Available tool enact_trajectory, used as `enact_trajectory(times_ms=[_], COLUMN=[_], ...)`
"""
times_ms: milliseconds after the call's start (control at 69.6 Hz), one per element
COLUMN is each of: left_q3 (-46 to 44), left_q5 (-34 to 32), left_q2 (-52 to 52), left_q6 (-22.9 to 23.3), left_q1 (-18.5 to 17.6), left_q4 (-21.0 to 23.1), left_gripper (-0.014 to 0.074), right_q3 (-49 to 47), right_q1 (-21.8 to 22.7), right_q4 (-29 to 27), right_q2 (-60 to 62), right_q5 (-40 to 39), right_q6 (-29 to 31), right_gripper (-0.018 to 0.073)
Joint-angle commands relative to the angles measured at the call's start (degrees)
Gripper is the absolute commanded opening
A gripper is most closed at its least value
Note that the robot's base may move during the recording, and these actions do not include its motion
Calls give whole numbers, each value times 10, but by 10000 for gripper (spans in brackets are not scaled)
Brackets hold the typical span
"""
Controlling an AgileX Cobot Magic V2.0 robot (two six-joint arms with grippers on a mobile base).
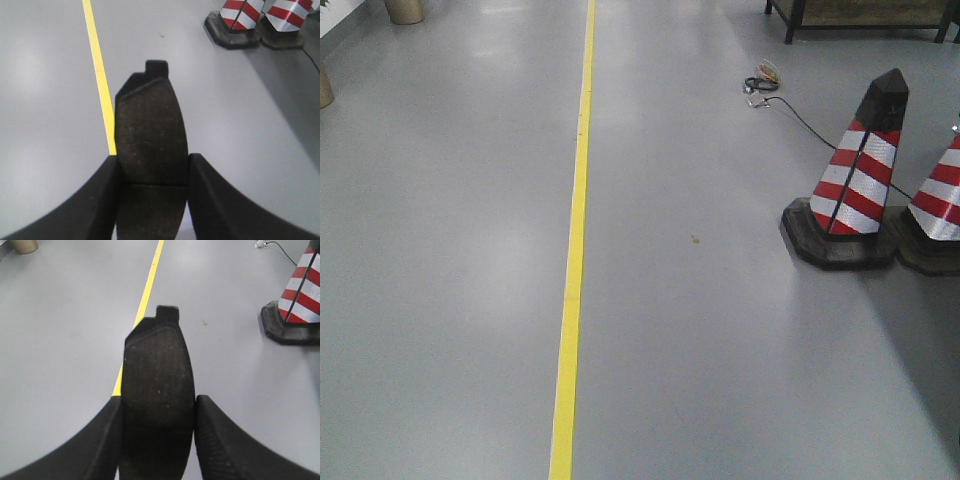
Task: Move and align brake pads A on conveyor
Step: 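Turn past the striped cones toward the black conveyor belt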
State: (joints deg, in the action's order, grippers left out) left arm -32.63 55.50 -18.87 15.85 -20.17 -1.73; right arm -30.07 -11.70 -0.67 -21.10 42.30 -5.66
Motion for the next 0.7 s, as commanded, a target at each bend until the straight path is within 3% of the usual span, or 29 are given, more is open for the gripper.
enact_trajectory(times_ms=[0,689], left_q3=[-16,-16], left_q5=[-50,-50], left_q2=[-7,-7], left_q6=[4,4], left_q1=[1,1], left_q4=[0,0], left_gripper=[-6,-6], right_q3=[-17,-17], right_q1=[2,2], right_q4=[4,4], right_q2=[-5,-5], right_q5=[-52,-52], right_q6=[4,4], right_gripper=[15,15])
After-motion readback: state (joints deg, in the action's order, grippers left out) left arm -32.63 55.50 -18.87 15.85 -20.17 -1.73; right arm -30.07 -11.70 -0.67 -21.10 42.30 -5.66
